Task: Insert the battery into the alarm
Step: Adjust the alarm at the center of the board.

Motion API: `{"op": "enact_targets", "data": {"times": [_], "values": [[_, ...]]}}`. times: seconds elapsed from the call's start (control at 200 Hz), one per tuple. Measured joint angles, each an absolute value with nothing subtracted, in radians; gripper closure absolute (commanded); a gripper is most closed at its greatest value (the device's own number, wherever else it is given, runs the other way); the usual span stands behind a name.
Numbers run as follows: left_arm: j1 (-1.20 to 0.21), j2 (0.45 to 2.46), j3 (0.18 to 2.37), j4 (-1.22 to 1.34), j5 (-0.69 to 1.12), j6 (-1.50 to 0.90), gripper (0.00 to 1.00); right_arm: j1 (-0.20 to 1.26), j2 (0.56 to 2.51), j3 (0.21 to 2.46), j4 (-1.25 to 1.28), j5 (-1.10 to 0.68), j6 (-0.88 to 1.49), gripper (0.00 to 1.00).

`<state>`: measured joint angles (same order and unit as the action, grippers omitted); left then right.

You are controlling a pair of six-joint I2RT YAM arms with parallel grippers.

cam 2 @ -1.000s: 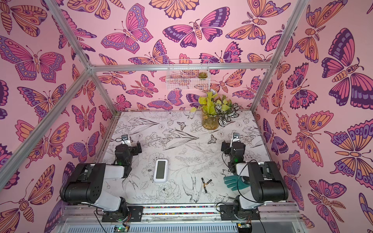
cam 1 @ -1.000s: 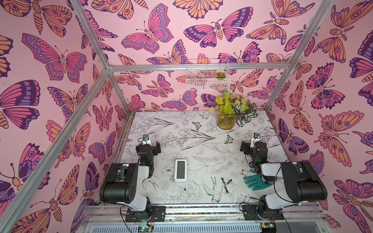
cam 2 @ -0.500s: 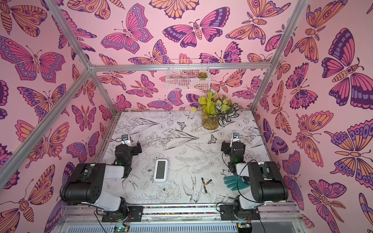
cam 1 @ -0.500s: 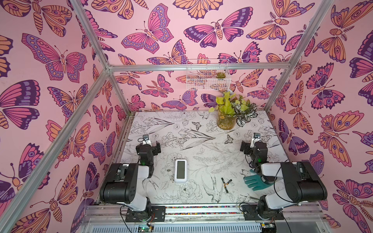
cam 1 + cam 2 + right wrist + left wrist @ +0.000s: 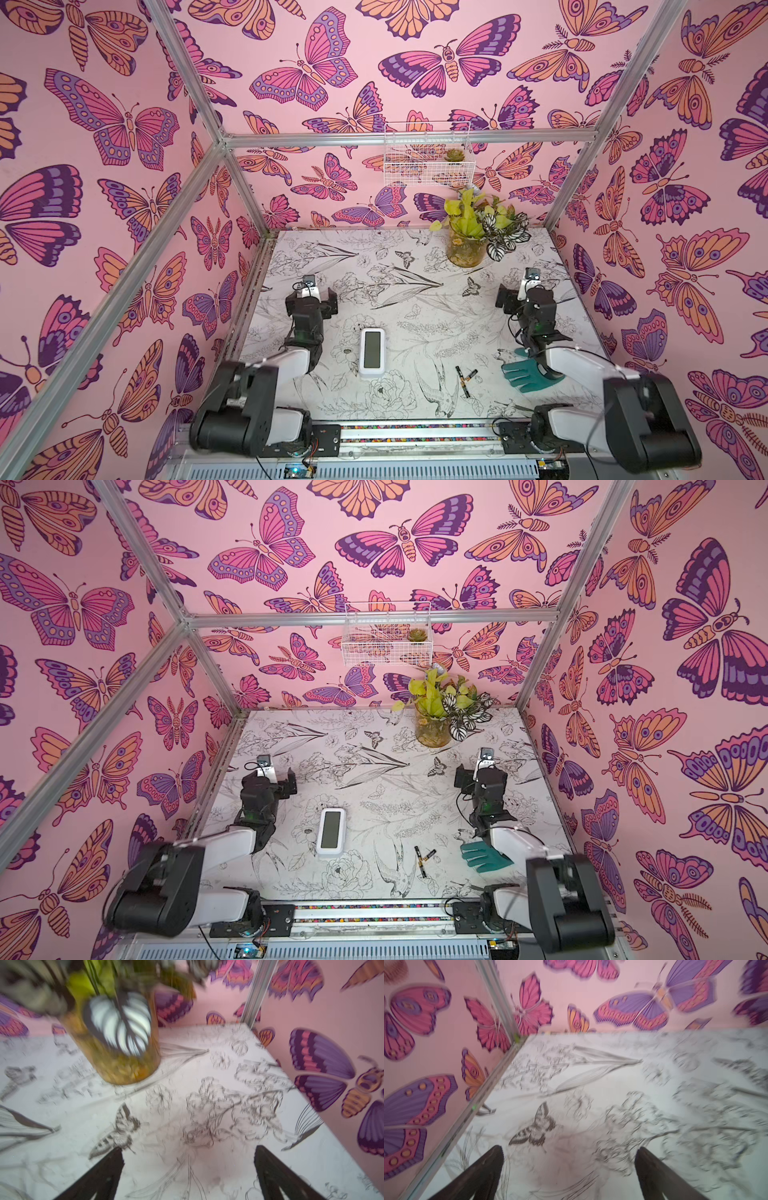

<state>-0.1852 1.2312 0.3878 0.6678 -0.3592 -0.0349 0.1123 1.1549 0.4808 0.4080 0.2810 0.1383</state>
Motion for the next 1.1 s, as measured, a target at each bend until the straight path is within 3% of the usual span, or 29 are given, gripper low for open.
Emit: {"op": "enact_targets", "data": {"times": [0.165,0.325,0.556,0.751,0.896,1.101], "values": [[-0.180,0.925,0.454,0.461,-0.381,-0.321,0.02,0.098,0.961,0.632,0.101,0.347,0.416,0.01],[-0.198,0.847,0.467,0.240,-0.239,-0.478,0.00,0.085,0.893,0.574,-0.077,0.231,0.522,0.01],[-0.503,1.004,0.689,-0.227,-0.183,-0.591,0.00,0.108,0.830,0.494,-0.155,-0.009,0.532,0.01],[-0.709,1.159,0.817,-0.540,-0.256,-0.698,0.00,0.275,0.829,0.451,-0.144,-0.043,0.512,0.01],[-0.783,1.274,0.873,-0.680,-0.277,-0.758,0.00,0.377,0.867,0.427,-0.125,-0.025,0.490,0.01],[-0.853,1.412,0.917,-0.746,-0.288,-0.817,0.00,0.395,0.878,0.425,-0.106,-0.008,0.485,0.01]]}}
